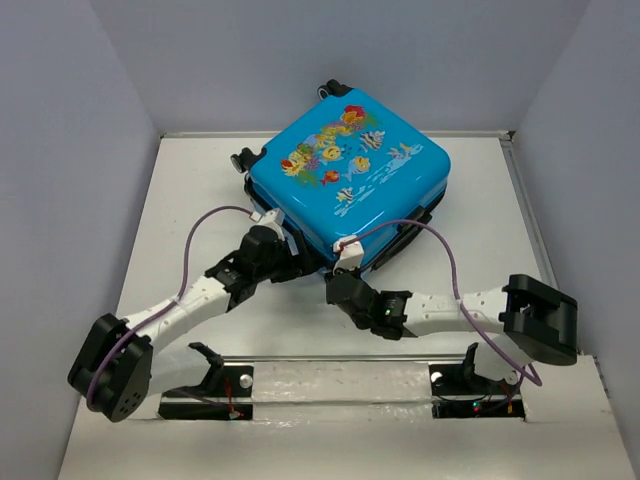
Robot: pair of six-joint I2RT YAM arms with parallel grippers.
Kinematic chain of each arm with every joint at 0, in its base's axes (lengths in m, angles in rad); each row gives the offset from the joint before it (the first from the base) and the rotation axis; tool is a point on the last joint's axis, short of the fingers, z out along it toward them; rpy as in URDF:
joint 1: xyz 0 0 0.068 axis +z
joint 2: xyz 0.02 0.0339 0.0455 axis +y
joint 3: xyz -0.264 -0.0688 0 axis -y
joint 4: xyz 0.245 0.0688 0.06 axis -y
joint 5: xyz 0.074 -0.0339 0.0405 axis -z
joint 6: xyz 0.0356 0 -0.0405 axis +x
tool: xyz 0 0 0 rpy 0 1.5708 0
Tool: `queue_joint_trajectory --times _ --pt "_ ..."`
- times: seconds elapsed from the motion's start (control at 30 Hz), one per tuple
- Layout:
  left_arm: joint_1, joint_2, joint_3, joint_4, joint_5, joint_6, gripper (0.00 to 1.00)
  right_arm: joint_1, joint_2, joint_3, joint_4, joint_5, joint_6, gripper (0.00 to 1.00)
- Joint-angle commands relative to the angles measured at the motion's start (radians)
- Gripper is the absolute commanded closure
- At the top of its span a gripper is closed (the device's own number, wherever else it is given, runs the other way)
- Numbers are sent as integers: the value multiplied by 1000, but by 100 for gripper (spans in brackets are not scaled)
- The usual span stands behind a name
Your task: Pack the luggage
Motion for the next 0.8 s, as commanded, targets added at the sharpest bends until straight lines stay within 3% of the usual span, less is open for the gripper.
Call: queue_joint_trajectory --times 0.0,0.1,0.23,0.43,0.77 --pt "186 -168 148 -82 71 94 4 7 43 34 208 -5 124 93" --pt "388 -260 215 -197 124 146 3 7 8 -29 241 -26 155 93" --pt "537 -170 323 -189 214 131 2 7 -26 -61 228 -49 154 93" --pt "602 175 504 -115 230 90 1 7 -51 -71 209 -79 118 93" --pt "610 507 725 -12 265 -11 2 7 -63 -72 205 -146 83 93"
